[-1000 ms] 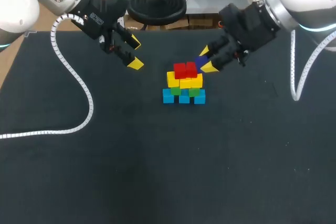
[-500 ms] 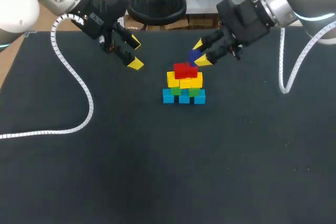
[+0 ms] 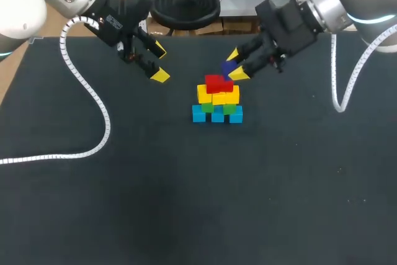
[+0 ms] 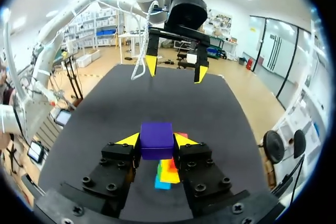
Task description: Place the blue cubes, place green cubes on the blue cubes, place the yellow cubes on the green cubes, then place the red cubes on the yellow cubes, and place purple cube on the red cubes.
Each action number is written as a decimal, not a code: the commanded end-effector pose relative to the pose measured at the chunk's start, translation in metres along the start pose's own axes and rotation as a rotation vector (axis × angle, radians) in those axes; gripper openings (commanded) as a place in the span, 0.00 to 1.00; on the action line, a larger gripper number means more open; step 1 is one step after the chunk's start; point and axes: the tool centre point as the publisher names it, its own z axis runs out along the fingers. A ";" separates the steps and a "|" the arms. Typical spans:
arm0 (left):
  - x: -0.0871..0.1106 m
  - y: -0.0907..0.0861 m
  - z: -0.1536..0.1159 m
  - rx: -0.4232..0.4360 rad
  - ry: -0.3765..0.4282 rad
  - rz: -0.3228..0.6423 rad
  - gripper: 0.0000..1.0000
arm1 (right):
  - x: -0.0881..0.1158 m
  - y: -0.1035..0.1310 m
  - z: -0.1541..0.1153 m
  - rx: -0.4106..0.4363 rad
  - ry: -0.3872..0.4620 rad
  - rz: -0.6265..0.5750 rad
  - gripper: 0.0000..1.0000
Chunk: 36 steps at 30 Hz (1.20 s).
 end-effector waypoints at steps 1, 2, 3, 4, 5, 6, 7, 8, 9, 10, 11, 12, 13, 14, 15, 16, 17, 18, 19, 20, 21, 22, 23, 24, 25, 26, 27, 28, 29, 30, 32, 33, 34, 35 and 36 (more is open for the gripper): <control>0.000 0.000 0.000 -0.002 0.003 -0.002 1.00 | 0.006 -0.009 0.011 -0.015 -0.089 0.041 0.00; 0.000 0.000 0.000 -0.002 0.003 -0.002 1.00 | 0.006 -0.008 0.013 -0.010 -0.093 0.049 0.00; 0.000 0.000 0.000 -0.002 0.003 -0.002 1.00 | 0.008 -0.009 0.014 -0.010 -0.101 0.059 0.00; 0.000 0.000 0.000 -0.002 0.003 -0.002 1.00 | 0.009 -0.009 0.016 -0.011 -0.101 0.058 0.00; 0.000 0.000 0.000 -0.002 0.003 -0.002 1.00 | 0.010 -0.010 0.017 -0.017 -0.098 0.071 0.00; 0.000 0.000 0.000 -0.002 0.003 -0.002 1.00 | 0.011 -0.011 0.018 -0.015 -0.098 0.075 0.00; 0.000 0.000 0.000 -0.002 0.003 -0.002 1.00 | 0.011 -0.011 0.019 -0.015 -0.098 0.073 0.00; 0.000 0.000 0.000 -0.002 0.003 -0.002 1.00 | 0.010 -0.012 0.020 -0.018 -0.098 0.072 0.00; 0.000 0.000 0.000 -0.002 0.003 -0.002 1.00 | 0.010 -0.013 0.021 -0.022 -0.093 0.075 0.00; 0.000 0.000 0.000 -0.002 0.003 -0.002 1.00 | 0.011 -0.015 0.022 -0.026 -0.089 0.075 0.00; 0.000 0.000 0.000 -0.002 0.003 -0.002 1.00 | 0.011 -0.016 0.022 -0.028 -0.088 0.075 0.00; 0.000 0.000 0.000 -0.002 0.003 -0.002 1.00 | 0.010 -0.017 0.022 -0.028 -0.077 0.075 0.00; 0.000 0.000 0.000 -0.002 0.003 -0.002 1.00 | 0.009 -0.018 0.021 -0.026 -0.061 0.073 0.00; 0.000 0.000 0.000 -0.002 0.003 -0.002 1.00 | 0.008 -0.019 0.021 -0.027 -0.059 0.072 0.00; 0.000 0.000 0.000 -0.002 0.003 -0.002 1.00 | 0.007 -0.020 0.020 -0.028 -0.049 0.068 0.00; 0.000 0.000 0.000 -0.002 0.003 -0.002 1.00 | 0.006 -0.022 0.020 -0.030 -0.034 0.068 0.00; 0.000 0.000 0.000 -0.002 0.003 -0.002 1.00 | 0.005 -0.023 0.020 -0.032 -0.028 0.067 0.00; 0.000 0.000 0.000 -0.002 0.003 -0.002 1.00 | 0.005 -0.024 0.020 -0.032 -0.027 0.067 0.00; 0.000 0.000 0.000 -0.002 0.003 -0.002 1.00 | 0.005 -0.025 0.021 -0.033 -0.026 0.068 0.00; 0.000 0.000 0.000 -0.002 0.003 -0.002 1.00 | 0.006 -0.026 0.021 -0.035 -0.022 0.069 0.00; 0.000 0.000 0.000 -0.002 0.003 -0.002 1.00 | 0.006 -0.028 0.022 -0.037 -0.020 0.070 0.00; 0.000 0.000 0.000 -0.002 0.003 -0.002 1.00 | 0.007 -0.028 0.023 -0.039 -0.019 0.073 0.00; 0.000 0.000 0.000 -0.002 0.003 -0.002 1.00 | 0.009 -0.029 0.023 -0.039 -0.017 0.077 0.00; 0.000 0.000 0.000 -0.002 0.003 -0.002 1.00 | 0.010 -0.029 0.024 -0.040 -0.017 0.082 0.00; 0.000 0.000 0.000 -0.002 0.003 -0.002 1.00 | 0.012 -0.029 0.025 -0.041 -0.018 0.089 0.00; 0.000 0.000 0.000 -0.002 0.003 -0.002 1.00 | 0.013 -0.030 0.025 -0.042 -0.016 0.092 0.00; 0.000 0.000 0.000 -0.002 0.003 -0.002 1.00 | 0.015 -0.030 0.026 -0.042 -0.015 0.096 0.00; 0.000 0.000 0.000 -0.002 0.003 -0.002 1.00 | 0.016 -0.030 0.026 -0.041 -0.015 0.101 0.00; 0.000 0.000 0.000 -0.002 0.003 -0.002 1.00 | 0.017 -0.030 0.026 -0.040 -0.015 0.102 0.00; 0.000 0.000 0.000 -0.002 0.003 -0.002 1.00 | 0.018 -0.030 0.026 -0.038 -0.014 0.104 0.00; 0.000 0.000 0.000 -0.002 0.003 -0.002 1.00 | 0.019 -0.032 0.026 -0.037 -0.012 0.108 0.00; 0.000 0.000 0.000 -0.002 0.003 -0.002 1.00 | 0.019 -0.032 0.026 -0.036 -0.012 0.110 0.00; 0.000 0.000 0.000 -0.002 0.003 -0.002 1.00 | 0.019 -0.032 0.026 -0.036 -0.012 0.111 0.00; 0.000 0.000 0.000 -0.002 0.003 -0.002 1.00 | 0.019 -0.033 0.027 -0.036 -0.010 0.111 0.00; 0.000 0.000 0.000 -0.002 0.003 -0.002 1.00 | 0.019 -0.033 0.027 -0.036 -0.009 0.111 0.00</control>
